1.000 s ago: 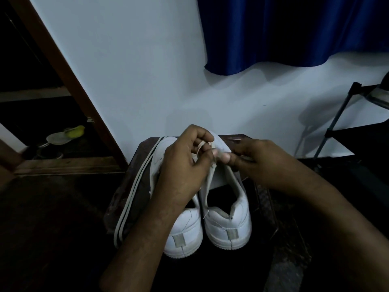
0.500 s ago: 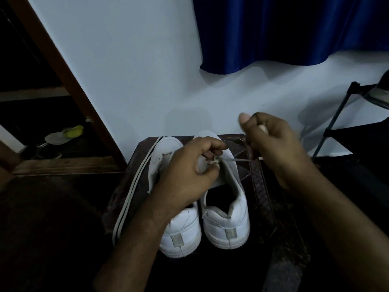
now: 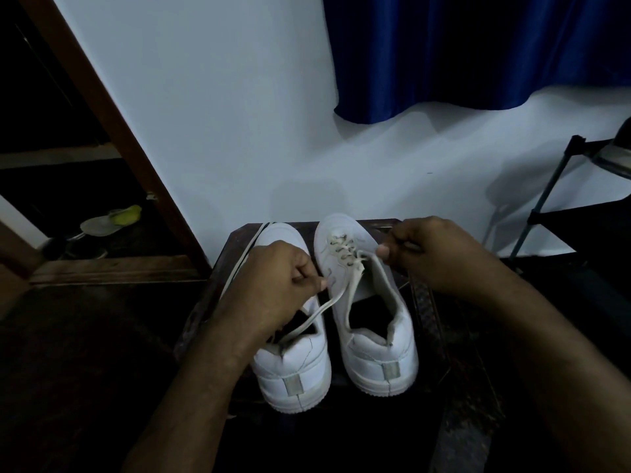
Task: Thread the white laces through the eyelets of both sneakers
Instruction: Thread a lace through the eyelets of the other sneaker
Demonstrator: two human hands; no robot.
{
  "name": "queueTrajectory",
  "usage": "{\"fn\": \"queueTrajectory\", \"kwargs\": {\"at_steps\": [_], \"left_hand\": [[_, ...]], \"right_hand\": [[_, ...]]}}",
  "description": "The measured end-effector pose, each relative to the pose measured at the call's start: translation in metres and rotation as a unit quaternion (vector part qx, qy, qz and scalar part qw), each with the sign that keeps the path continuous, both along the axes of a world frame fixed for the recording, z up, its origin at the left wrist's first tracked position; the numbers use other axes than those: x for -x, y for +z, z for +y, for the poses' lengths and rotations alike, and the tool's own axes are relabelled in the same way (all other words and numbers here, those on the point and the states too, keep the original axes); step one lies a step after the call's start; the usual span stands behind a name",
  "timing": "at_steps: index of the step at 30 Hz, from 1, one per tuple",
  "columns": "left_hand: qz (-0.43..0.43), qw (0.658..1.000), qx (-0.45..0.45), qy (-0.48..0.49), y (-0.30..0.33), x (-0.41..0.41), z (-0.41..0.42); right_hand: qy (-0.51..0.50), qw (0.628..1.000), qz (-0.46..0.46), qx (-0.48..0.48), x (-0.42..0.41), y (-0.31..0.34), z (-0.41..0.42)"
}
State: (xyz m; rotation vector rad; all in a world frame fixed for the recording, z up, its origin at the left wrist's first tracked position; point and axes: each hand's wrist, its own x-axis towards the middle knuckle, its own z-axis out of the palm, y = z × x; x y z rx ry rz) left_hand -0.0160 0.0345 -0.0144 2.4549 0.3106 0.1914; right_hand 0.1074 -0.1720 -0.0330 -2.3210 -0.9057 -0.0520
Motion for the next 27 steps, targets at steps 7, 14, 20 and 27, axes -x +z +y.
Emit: {"fn": "queueTrajectory", "kwargs": {"at_steps": [7,14,20,27], "left_hand": [[0.006,0.992,-0.114,-0.046,-0.001,0.010,-0.028],[-0.066,0.996,-0.061,0.025,-0.007,0.007,-0.015],[-0.128,0.962,-0.225,0.087,-0.002,0.010,-0.022],[-0.097,0.988,-0.103,0.066,0.001,0.019,-0.047]], "right_hand": [[0.014,0.999,0.001,-0.033,0.011,-0.002,0.009],[0.017,1.000,0.015,-0.007,0.013,0.000,0.006],[0.000,1.000,0.001,0.011,0.019,0.002,0.010],[-0.136,0.990,0.015,-0.020,0.051,0.003,-0.005]]}}
